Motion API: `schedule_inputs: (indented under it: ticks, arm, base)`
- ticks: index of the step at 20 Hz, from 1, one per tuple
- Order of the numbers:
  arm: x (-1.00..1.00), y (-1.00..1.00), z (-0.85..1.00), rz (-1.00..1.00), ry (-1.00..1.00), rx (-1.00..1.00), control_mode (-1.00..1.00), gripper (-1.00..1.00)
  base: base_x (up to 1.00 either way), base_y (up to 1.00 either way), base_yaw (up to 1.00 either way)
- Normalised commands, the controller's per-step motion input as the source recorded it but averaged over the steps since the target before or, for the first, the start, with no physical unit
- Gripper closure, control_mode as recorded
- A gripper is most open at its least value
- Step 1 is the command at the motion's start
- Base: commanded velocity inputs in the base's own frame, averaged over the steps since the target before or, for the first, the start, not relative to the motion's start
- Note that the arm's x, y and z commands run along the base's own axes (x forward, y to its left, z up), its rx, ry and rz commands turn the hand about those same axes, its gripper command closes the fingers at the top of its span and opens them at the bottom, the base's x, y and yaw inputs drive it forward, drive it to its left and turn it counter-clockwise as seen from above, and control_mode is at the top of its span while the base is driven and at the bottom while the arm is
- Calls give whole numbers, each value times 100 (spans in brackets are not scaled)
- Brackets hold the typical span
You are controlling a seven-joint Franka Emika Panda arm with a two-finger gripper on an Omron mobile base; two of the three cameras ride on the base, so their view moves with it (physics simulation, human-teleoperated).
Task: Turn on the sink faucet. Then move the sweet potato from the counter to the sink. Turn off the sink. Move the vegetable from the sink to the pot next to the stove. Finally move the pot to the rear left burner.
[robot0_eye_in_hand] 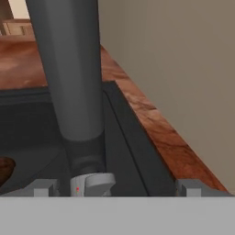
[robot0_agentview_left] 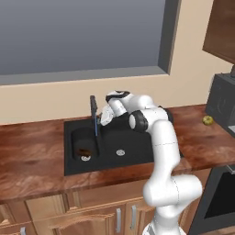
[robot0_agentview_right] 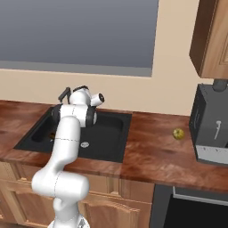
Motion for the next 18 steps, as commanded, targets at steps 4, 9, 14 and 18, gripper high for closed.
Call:
schedule_inputs:
  ticks: [4,9,14,18]
  arm:
    - [-19,68,24,0,0,-3,-100,-100]
    - [-18,72,22,0,-1,-2,-100,-100]
    - [-23,74,21,1,-4,0,-100,-100]
    - [-31,68,19,3,-6,0,-100,-100]
  base:
    - [0,0,0]
    - [0,0,0]
    - [0,0,0]
    - [0,0,0]
